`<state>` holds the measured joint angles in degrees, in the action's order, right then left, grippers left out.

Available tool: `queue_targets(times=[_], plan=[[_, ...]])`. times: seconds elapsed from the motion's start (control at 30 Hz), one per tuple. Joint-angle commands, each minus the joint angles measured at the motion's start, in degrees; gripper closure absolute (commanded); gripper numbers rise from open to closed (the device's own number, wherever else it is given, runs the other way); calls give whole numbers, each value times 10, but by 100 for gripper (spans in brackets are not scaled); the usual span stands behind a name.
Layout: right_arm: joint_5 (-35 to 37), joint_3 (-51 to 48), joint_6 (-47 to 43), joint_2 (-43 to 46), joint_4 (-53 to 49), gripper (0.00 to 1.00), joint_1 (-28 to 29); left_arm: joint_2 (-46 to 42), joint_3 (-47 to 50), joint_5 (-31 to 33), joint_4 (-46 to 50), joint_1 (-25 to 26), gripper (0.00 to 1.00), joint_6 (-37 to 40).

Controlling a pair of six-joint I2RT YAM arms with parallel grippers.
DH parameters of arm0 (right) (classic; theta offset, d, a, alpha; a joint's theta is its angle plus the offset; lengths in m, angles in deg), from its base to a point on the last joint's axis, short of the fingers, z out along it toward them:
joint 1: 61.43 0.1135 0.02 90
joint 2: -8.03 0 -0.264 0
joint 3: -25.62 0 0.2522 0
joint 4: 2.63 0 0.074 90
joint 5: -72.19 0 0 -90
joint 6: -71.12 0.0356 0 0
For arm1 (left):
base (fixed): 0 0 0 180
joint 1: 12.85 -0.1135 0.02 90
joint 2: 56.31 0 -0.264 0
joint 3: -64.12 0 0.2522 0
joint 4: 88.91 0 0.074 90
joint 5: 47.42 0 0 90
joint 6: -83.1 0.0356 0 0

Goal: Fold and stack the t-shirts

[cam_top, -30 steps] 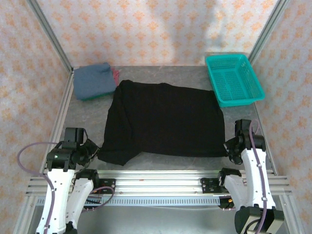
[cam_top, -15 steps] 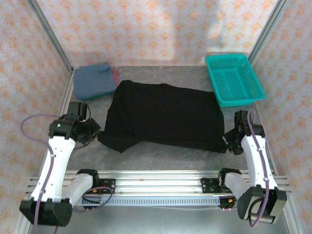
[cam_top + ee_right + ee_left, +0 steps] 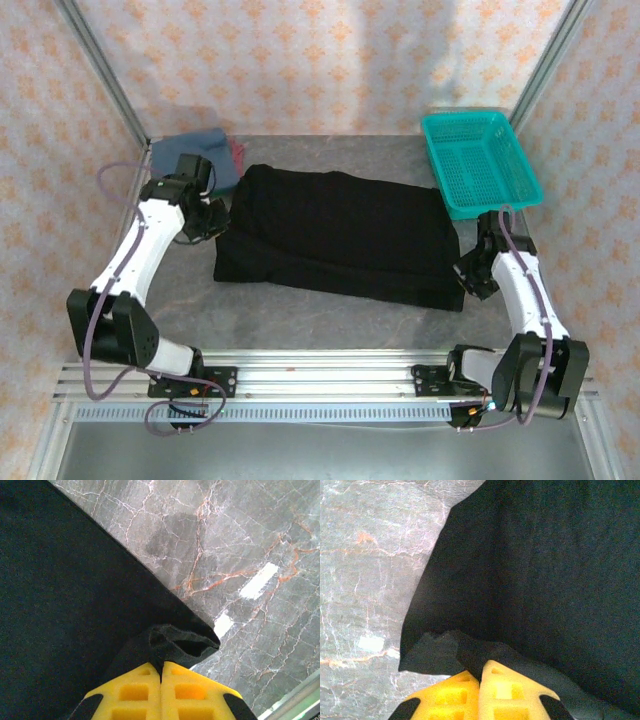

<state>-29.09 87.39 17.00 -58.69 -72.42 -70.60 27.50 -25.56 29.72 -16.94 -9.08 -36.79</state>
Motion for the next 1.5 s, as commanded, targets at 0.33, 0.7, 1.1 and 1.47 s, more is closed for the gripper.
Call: queue_targets(times=[0.33,0.7,1.1,1.47], plan=[[36,-3,-12,-85,74,95,-4,193,-161,34,0,34,100,89],[23,13,-16,-149,116,54,-4,433,-442,64,85,81,72,121],[-108,29,-50,78,17,23,29,142,-158,45,-13,36,0,-24],[-111,-1,-9,-1,82,24,211,83,128,-32,-159,-25,31,-32]])
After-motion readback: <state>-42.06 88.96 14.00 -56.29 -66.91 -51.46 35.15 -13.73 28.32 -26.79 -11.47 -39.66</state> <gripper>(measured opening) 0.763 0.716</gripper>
